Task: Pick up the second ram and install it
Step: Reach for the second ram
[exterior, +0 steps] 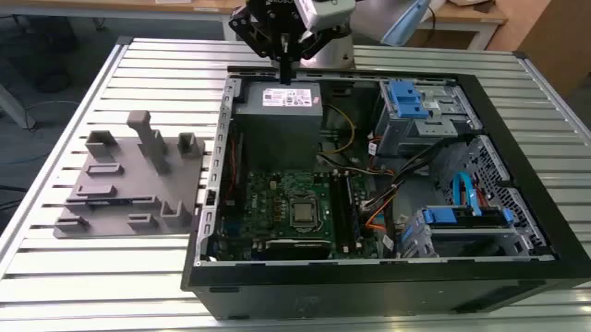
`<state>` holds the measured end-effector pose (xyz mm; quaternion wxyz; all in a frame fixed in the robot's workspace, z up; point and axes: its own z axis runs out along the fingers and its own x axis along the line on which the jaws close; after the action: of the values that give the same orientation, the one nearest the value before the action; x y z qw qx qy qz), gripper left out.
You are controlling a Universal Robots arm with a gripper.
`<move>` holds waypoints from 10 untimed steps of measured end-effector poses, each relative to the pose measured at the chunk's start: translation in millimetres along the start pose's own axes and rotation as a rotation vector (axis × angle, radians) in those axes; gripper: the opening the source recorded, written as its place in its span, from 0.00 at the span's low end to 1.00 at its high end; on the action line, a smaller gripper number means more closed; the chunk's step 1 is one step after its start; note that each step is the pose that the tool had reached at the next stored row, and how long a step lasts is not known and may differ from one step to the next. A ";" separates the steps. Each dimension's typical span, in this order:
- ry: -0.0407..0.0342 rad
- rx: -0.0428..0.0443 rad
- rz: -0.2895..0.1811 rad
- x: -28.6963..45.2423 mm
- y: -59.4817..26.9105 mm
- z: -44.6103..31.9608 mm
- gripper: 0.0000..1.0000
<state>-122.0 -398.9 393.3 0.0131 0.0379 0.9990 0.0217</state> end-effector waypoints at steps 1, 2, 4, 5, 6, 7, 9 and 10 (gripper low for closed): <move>0.0000 0.0001 0.000 0.1 0.0 0.0 0.11; 0.0000 0.0002 0.000 0.6 0.0 -0.1 0.11; 0.0000 0.0001 0.000 4.0 -0.3 -0.2 0.11; -0.0001 0.0001 0.000 6.9 -0.5 -0.2 0.11; 0.0000 0.0001 0.000 10.4 -0.8 -0.3 0.11; 0.0000 0.0001 0.000 14.3 -1.1 -0.4 0.11; 0.0000 0.0001 0.000 23.1 -1.7 -0.7 0.11; -0.0001 0.0001 0.000 27.1 -2.0 -0.8 0.11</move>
<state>-149.1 -398.9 393.3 0.0131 0.0378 0.9990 0.0217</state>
